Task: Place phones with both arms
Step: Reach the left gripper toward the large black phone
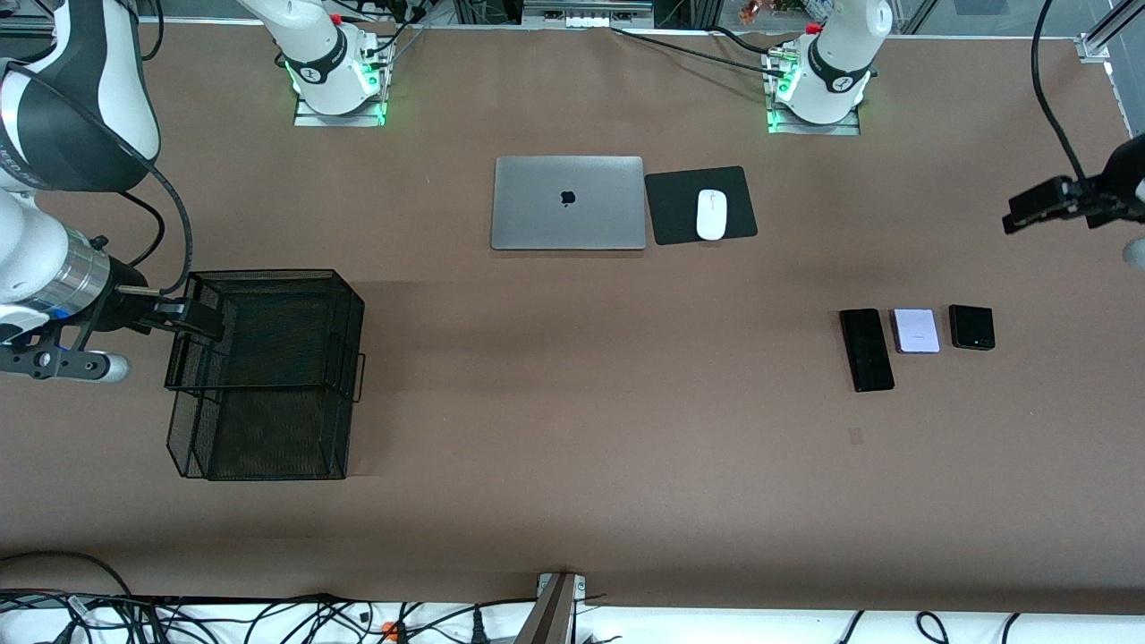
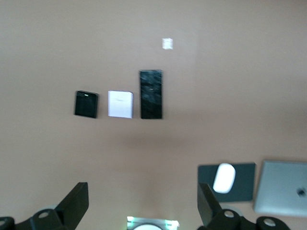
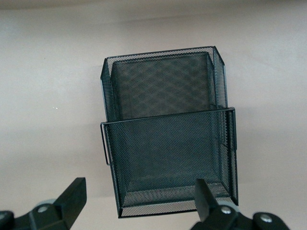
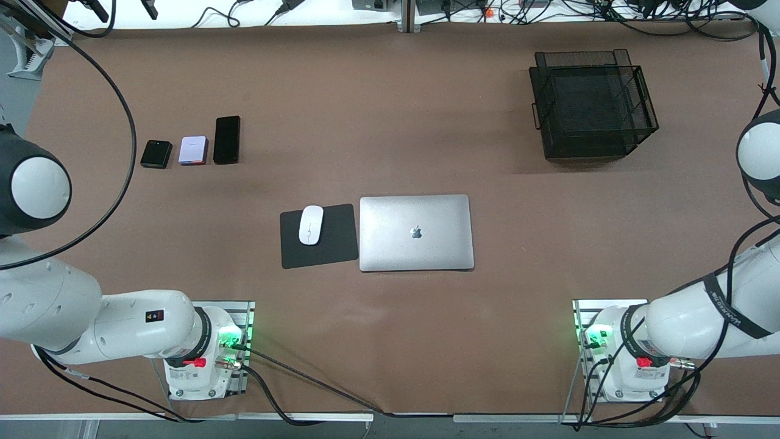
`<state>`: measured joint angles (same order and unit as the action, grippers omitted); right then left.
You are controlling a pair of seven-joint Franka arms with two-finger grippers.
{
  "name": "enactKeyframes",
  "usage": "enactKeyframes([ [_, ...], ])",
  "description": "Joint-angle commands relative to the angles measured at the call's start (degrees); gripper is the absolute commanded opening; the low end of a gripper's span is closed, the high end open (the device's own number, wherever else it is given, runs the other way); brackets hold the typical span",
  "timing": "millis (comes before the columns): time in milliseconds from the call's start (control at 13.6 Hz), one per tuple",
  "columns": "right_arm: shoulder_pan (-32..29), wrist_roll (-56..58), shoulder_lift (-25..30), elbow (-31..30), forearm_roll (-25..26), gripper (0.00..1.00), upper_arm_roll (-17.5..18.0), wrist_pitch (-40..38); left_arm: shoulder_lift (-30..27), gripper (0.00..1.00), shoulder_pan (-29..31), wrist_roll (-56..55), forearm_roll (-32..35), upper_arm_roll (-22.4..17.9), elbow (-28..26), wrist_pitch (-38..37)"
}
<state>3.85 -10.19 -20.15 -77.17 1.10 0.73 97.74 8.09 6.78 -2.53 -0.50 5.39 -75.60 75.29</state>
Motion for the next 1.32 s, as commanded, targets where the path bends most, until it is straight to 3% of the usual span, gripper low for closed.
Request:
enactKeyframes([
  [0, -0.2, -0.5, 1.4, -1.4, -0.7, 1.00, 0.1, 0.3, -4.4, 1.00, -5.6, 3.9, -3.0, -7.4, -4.8, -0.3],
  [220, -0.2, -0.5, 1.4, -1.5, -0.8, 1.00, 0.1, 0.3, -5.6, 1.00, -6.0, 3.8, -2.3, -7.3, -8.8, 1.9],
  [660, -0.2, -0.5, 1.7, -1.8, -0.8, 1.00, 0.1, 0.4, -3.4, 1.00, -5.6, 2.6, -2.2, -7.1, -6.4, 2.0],
  [1027, -0.2, -0.6, 1.7, -1.8, -0.8, 1.00, 0.1, 0.3, -2.6, 1.00, -5.3, -0.2, -1.7, -7.0, -8.2, 1.4],
  [1247, -0.2, -0.5, 1.7, -1.8, -0.8, 1.00, 0.1, 0.3, 2.1, 1.00, -5.4, 0.9, 1.5, -6.9, -9.1, 4.1],
])
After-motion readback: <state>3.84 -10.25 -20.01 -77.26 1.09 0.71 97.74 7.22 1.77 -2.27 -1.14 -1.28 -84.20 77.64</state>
